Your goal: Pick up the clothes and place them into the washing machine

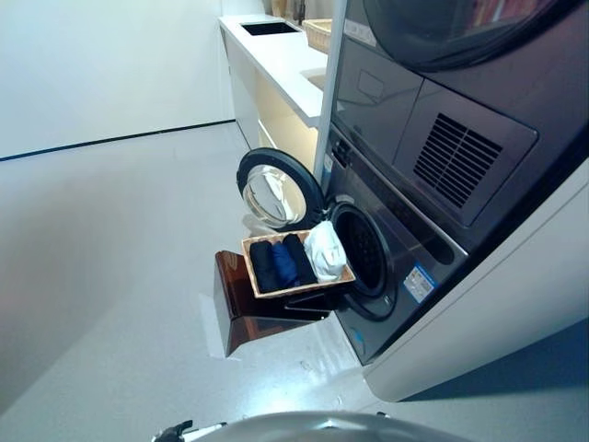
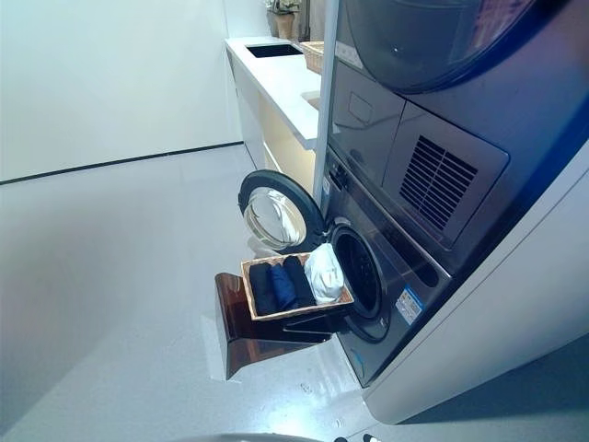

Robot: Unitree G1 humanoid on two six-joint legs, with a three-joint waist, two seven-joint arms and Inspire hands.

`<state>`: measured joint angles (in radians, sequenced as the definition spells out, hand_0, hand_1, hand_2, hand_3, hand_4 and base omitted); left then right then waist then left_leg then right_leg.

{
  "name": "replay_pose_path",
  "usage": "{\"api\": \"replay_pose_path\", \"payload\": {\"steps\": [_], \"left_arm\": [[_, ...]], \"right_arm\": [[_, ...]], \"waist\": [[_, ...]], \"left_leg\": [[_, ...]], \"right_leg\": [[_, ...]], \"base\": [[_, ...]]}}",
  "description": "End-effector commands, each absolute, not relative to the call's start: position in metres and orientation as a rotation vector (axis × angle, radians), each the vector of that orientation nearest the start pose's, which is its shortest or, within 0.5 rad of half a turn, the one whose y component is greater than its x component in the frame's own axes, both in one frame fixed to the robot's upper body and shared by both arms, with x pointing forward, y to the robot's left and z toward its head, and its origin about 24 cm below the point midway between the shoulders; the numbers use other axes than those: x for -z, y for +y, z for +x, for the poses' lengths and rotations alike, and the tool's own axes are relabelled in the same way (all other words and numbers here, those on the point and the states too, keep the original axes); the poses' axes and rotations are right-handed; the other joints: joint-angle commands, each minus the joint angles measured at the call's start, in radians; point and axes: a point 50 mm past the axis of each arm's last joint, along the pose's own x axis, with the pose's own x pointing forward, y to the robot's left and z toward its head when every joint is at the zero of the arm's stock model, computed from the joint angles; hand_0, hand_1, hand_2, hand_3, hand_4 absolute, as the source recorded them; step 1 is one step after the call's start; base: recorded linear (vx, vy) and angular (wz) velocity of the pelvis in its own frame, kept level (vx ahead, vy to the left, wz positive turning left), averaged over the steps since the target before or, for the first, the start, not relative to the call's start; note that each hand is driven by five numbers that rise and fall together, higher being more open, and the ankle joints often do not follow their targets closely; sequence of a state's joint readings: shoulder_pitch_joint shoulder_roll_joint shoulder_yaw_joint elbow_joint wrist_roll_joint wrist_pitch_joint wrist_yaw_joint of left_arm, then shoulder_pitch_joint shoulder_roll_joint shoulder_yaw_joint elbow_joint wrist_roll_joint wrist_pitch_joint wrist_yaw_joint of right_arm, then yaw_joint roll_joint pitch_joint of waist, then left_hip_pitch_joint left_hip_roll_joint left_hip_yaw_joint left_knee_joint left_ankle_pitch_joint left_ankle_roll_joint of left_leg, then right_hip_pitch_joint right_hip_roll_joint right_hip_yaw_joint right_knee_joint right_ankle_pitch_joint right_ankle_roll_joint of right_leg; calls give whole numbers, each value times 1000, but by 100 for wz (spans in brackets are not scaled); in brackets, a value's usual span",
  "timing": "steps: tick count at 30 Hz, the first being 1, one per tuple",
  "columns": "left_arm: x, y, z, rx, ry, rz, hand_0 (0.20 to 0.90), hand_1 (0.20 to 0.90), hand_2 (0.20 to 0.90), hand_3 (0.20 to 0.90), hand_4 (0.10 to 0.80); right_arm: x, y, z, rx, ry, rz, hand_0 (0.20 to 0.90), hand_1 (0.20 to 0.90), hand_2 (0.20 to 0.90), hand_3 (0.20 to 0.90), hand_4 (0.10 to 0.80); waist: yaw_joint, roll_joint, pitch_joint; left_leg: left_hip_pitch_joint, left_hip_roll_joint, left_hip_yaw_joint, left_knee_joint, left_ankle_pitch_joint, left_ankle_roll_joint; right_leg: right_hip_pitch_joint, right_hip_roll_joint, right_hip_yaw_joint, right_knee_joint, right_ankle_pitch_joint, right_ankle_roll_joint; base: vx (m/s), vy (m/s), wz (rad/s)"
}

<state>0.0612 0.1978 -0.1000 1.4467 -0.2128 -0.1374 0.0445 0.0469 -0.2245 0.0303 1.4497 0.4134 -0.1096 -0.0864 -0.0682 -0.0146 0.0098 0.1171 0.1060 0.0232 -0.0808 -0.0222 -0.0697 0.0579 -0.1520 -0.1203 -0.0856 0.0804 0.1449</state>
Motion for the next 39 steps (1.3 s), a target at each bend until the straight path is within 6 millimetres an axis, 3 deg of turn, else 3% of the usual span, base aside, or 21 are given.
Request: {"api": "replay_pose_path", "payload": {"steps": [1, 8, 15, 17, 19, 20, 23, 25, 28, 30, 31, 33, 36, 39], "left_arm": [[167, 240, 51, -302, 1277, 107, 900, 900, 900, 900, 800], [165, 246, 59, -327, 1252, 99, 900, 900, 900, 900, 800], [163, 247, 71, -330, 1212, 98, 900, 900, 900, 900, 800], [161, 248, 76, -332, 1192, 94, 900, 900, 900, 900, 800], [161, 249, 77, -333, 1186, 93, 900, 900, 900, 900, 800], [160, 252, 77, -334, 1187, 100, 900, 900, 900, 900, 800], [160, 256, 73, -343, 1204, 112, 900, 900, 900, 900, 800], [160, 259, 67, -358, 1223, 116, 900, 900, 900, 900, 800], [160, 260, 67, -359, 1224, 117, 900, 900, 900, 900, 800], [160, 259, 67, -359, 1225, 121, 900, 900, 900, 900, 800], [160, 257, 67, -358, 1223, 120, 900, 900, 900, 900, 800], [161, 256, 67, -355, 1220, 116, 900, 900, 900, 900, 800], [162, 252, 64, -346, 1225, 109, 900, 900, 900, 900, 800], [163, 250, 61, -343, 1231, 101, 900, 900, 900, 900, 800]], "right_arm": [[165, -252, 47, 536, 1282, 42, 900, 900, 900, 900, 800], [164, -253, 55, 553, 1252, 71, 900, 900, 900, 900, 800], [163, -255, 57, 580, 1238, 87, 900, 900, 900, 900, 800], [162, -258, 58, 590, 1229, 88, 900, 900, 900, 900, 800], [162, -259, 59, 594, 1223, 89, 900, 900, 900, 900, 800], [162, -258, 62, 594, 1211, 93, 900, 900, 900, 900, 800], [161, -256, 68, 590, 1191, 100, 900, 900, 900, 900, 800], [161, -253, 73, 577, 1177, 104, 900, 900, 900, 900, 800], [161, -252, 73, 581, 1179, 110, 900, 900, 900, 900, 800], [162, -251, 72, 577, 1185, 107, 900, 900, 900, 900, 800], [162, -251, 70, 576, 1192, 101, 900, 900, 900, 900, 800], [163, -249, 68, 570, 1203, 94, 900, 900, 900, 900, 800], [166, -246, 56, 566, 1234, 94, 900, 900, 900, 900, 800], [167, -246, 48, 564, 1254, 90, 900, 900, 900, 900, 800]], "waist": [[-8, -32, 33], [2, -34, 70], [4, -53, 82], [8, -53, 93], [6, -50, 98], [1, -41, 110], [3, -26, 125], [-2, -15, 127], [-13, -15, 133], [-30, -22, 137], [-46, -31, 141], [-59, -31, 144], [-70, -38, 141], [-73, -35, 129]], "left_leg": [[-15, -75, -31, -6, -12, 44], [-24, -107, -33, 20, -21, 77], [-41, -154, -48, 94, -69, 103], [-58, -187, -59, 149, -92, 121], [-65, -200, -66, 165, -100, 131], [-60, -209, -77, 168, -103, 146], [-52, -204, -71, 164, -104, 156], [-24, -190, -69, 145, -113, 150], [8, -179, -80, 124, -124, 136], [48, -173, -91, 100, -141, 125], [81, -166, -100, 82, -152, 115], [119, -150, -110, 70, -168, 102], [164, -125, -123, 61, -182, 83], [185, -97, -123, 55, -183, 68]], "right_leg": [[-10, -16, 38, 33, 20, 25], [-54, -47, 46, 138, -5, 38], [-56, -104, 38, 219, 38, 55], [-74, -132, 43, 298, 92, 43], [-101, -141, 49, 350, 122, 33], [-137, -146, 51, 420, 157, 14], [-183, -147, 35, 488, 142, -1], [-224, -123, -2, 424, 63, -9], [-242, -107, -26, 314, 48, 2], [-274, -89, -25, 193, 86, 24], [-311, -79, -13, 123, 142, 45], [-343, -58, -4, 84, 181, 60], [-347, -41, -31, 99, 198, 57], [-342, -21, -70, 118, 173, 41]], "base": [[0, 40, 0], [23, 89, -5], [63, 88, 9], [77, 167, 21], [33, 143, 30], [22, 185, 31], [40, 137, 33], [132, 16, -8], [155, -63, -11], [290, -112, 5], [270, -90, 9], [286, -101, 15], [237, -128, 30], [128, -112, 39]]}}
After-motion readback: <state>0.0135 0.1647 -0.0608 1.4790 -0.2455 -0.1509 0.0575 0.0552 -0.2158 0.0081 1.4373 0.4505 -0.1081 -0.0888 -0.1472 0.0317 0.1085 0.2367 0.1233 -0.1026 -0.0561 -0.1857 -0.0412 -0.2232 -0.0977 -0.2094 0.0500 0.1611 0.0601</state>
